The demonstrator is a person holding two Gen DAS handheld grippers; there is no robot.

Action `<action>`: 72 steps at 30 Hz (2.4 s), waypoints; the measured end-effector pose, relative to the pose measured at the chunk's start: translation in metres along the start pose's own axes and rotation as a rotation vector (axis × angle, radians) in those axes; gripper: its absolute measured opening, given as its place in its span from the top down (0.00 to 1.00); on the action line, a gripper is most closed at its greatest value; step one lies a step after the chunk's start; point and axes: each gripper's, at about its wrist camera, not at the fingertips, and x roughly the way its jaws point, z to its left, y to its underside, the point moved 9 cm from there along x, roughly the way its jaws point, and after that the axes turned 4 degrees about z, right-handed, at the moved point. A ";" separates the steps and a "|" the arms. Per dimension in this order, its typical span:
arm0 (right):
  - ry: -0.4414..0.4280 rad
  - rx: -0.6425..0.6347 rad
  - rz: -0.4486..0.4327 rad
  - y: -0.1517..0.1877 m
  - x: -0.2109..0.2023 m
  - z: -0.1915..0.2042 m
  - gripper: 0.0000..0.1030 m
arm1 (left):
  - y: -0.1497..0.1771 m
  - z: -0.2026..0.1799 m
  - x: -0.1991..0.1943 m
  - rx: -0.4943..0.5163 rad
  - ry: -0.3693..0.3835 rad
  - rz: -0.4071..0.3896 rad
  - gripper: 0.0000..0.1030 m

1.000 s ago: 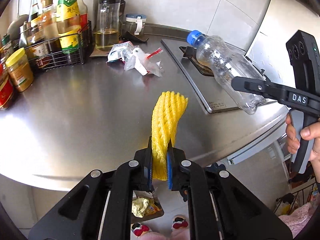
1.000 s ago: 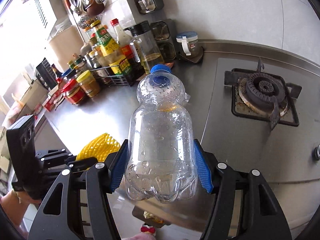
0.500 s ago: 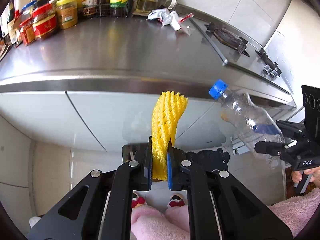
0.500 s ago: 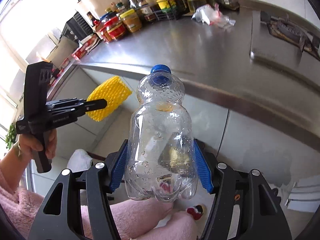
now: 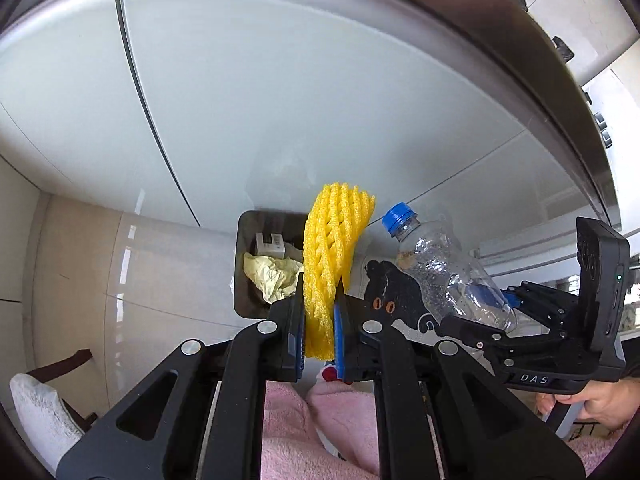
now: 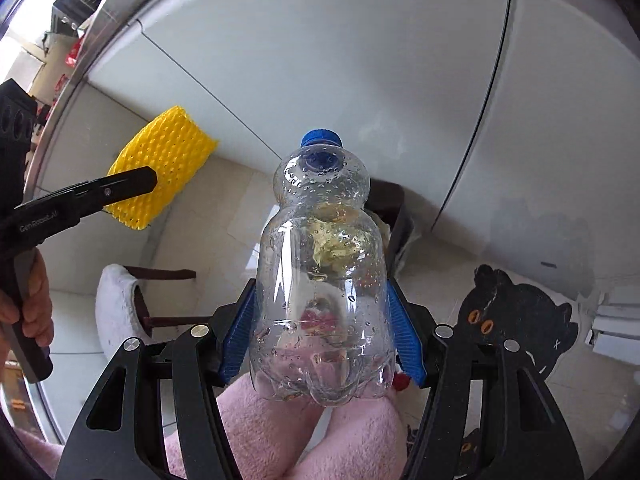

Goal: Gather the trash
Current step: 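Carry the foam net and bottle over the bin and release both, then raise both tools back toward the counter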

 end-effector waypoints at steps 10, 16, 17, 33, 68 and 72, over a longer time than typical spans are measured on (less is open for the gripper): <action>0.036 0.081 0.055 -0.010 0.087 -0.018 0.39 | 0.002 0.026 0.092 -0.004 -0.005 0.119 0.91; 0.074 0.106 0.064 -0.019 0.122 -0.027 0.39 | -0.001 0.040 0.124 -0.015 0.008 0.149 0.91; 0.080 0.104 0.066 -0.021 0.127 -0.027 0.39 | -0.003 0.041 0.128 -0.018 0.008 0.161 0.91; 0.158 0.055 0.054 -0.037 0.123 -0.026 0.13 | -0.028 0.043 0.119 -0.024 -0.010 0.137 0.18; 0.097 0.052 -0.510 -0.119 -0.254 0.007 0.03 | -0.149 -0.050 -0.191 0.158 0.019 -0.323 0.08; 0.142 0.095 -0.560 -0.151 -0.279 -0.007 0.03 | -0.175 -0.061 -0.193 0.194 0.025 -0.290 0.08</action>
